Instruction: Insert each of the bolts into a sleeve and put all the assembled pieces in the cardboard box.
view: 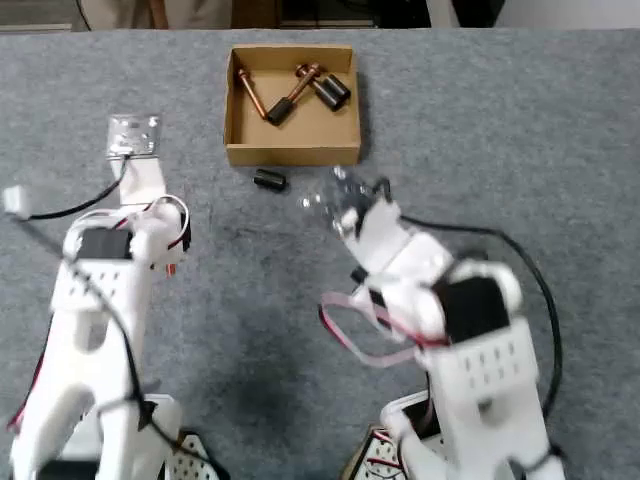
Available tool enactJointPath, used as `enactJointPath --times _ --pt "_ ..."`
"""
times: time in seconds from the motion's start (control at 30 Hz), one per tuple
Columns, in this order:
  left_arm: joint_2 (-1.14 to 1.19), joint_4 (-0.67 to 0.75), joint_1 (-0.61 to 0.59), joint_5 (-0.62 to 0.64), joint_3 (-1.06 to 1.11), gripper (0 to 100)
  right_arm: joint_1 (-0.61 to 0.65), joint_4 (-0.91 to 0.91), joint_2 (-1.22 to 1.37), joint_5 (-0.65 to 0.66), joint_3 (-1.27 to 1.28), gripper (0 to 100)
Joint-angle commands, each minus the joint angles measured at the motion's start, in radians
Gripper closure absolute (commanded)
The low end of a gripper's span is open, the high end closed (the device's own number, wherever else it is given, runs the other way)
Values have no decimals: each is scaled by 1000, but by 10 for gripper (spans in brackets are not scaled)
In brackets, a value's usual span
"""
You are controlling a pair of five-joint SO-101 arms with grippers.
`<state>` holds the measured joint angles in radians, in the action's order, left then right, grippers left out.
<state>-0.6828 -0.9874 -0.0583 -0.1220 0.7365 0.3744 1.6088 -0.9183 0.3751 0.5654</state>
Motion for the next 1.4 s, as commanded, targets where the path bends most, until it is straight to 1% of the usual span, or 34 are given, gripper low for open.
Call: enactJointPath --times 0.0,0.07,0.17,0.33,0.47,0.57,0.7,0.8,0.9,0.97,1.07,1.13,1.27,1.37 --pt "-199 18 3 3 0 981 38 -101 -171 -87 131 997" --pt "-266 26 3 3 2 981 47 -193 -252 -164 226 997" --pt "-343 97 3 6 41 981 97 -361 -351 -272 363 997" --pt "-429 259 3 9 153 981 277 -629 -447 -414 552 997" --pt "-513 347 5 9 186 981 387 -807 -456 -456 668 997" --pt "-584 351 21 11 183 981 415 -930 -463 -457 756 997" --pt "-687 319 114 11 181 981 415 -1209 -464 -459 892 997" --pt "-743 292 164 11 180 981 415 -1386 -463 -551 958 997" --pt "-771 287 167 11 184 981 415 -1465 -456 -647 992 997" --pt "-780 258 175 11 178 981 415 -1490 -455 -643 1015 997" --pt "-799 180 178 11 140 981 415 -1525 -455 -548 1043 997" --pt "-820 167 195 11 114 981 414 -1559 -455 -499 1052 997" --pt "-865 158 288 11 81 981 414 -1613 -455 -486 1053 997" --pt "-871 158 338 11 81 981 414 -1619 -455 -485 1059 997"
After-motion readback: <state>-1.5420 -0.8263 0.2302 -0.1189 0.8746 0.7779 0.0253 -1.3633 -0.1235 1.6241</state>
